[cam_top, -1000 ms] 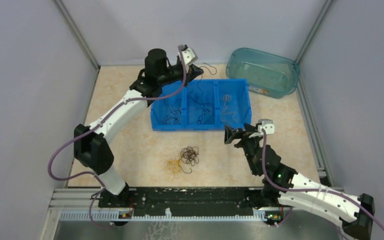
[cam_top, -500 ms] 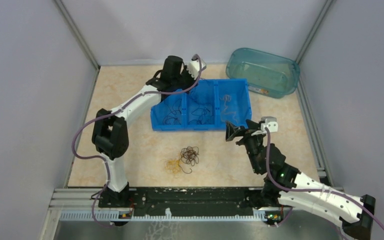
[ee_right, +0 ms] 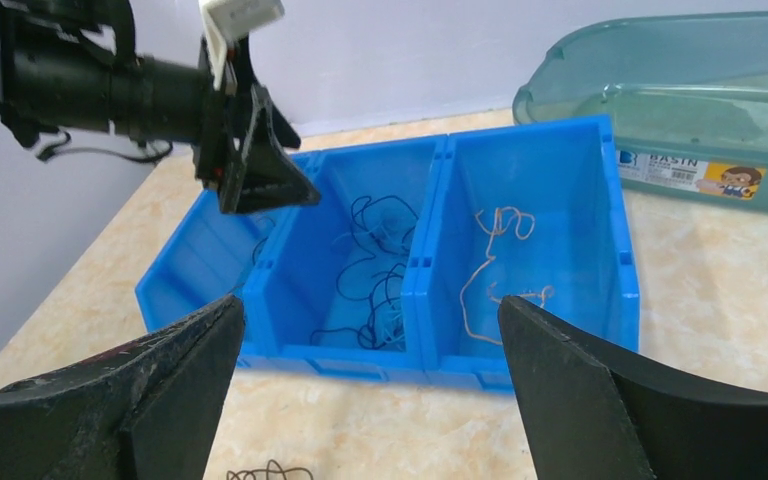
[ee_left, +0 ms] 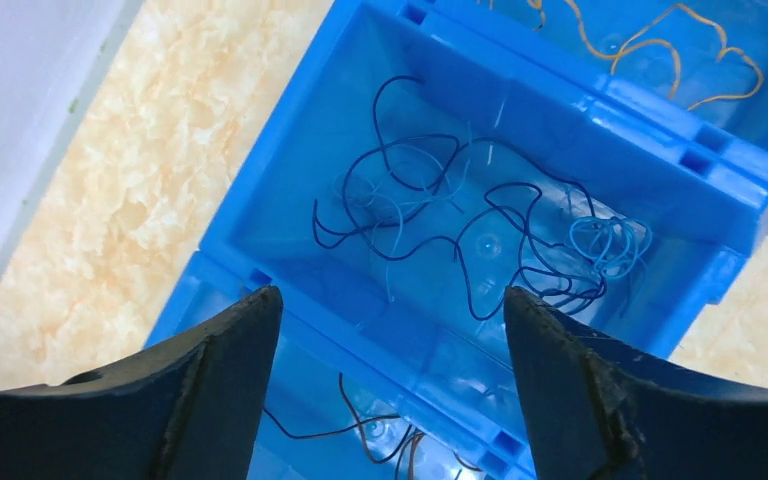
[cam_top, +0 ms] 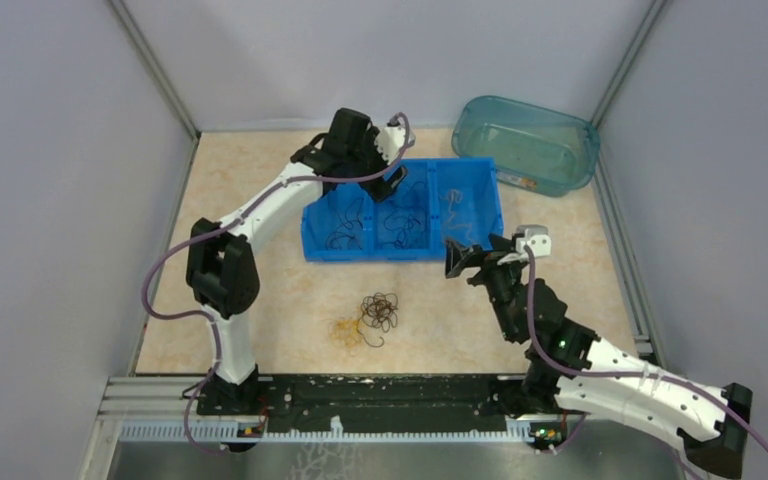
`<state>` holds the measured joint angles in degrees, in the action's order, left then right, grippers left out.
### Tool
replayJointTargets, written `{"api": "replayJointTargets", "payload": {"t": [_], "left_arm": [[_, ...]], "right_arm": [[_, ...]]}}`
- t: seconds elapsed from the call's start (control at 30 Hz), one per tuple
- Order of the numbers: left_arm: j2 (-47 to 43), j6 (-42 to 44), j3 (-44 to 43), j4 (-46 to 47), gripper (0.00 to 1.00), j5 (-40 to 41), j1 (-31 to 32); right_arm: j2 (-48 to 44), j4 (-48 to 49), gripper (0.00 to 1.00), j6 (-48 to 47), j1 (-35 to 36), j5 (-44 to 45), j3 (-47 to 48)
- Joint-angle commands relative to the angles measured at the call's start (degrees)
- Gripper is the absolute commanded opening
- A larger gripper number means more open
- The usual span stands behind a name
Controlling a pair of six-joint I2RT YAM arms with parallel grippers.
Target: Untangle the cables
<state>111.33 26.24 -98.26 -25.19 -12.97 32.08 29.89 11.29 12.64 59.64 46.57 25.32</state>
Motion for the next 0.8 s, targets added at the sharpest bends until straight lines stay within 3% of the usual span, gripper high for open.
{"api": "replayJointTargets", "payload": {"t": [0.0, 0.07, 0.27, 0.43, 0.6, 0.77], "left_arm": [[-3.2, 1.4, -6.5, -7.7, 0.89, -2.9, 0.3], [-4.6, 1.0, -8.7, -10.3, 0.91, -3.0, 0.2], [-12.3, 1.0, -9.3, -23.0, 1.0, -6.4, -0.2], [-19.8, 1.8, -2.3, -31.8, 1.0, -10.4, -1.7], [-29.9, 4.1, 9.2, -31.5, 1.0, -13.9, -3.6], [-37.3, 5.3, 18.4, -27.7, 1.0, -15.1, -9.6]], "right_arm": [[2.2, -1.9, 0.99, 3.6, 0.2, -2.3, 3.9], [2.6, -2.6, 0.99, 5.9, 0.2, -5.2, 3.5], [7.4, -4.3, 0.99, 5.2, -0.6, -27.9, 4.0], [19.9, -3.8, 0.8, 5.7, -0.6, -41.9, 4.7], [33.1, 4.4, 0.69, 5.5, -0.5, -54.8, 4.8], [40.5, 6.2, 0.66, 2.5, 2.3, -57.0, 9.0]]}}
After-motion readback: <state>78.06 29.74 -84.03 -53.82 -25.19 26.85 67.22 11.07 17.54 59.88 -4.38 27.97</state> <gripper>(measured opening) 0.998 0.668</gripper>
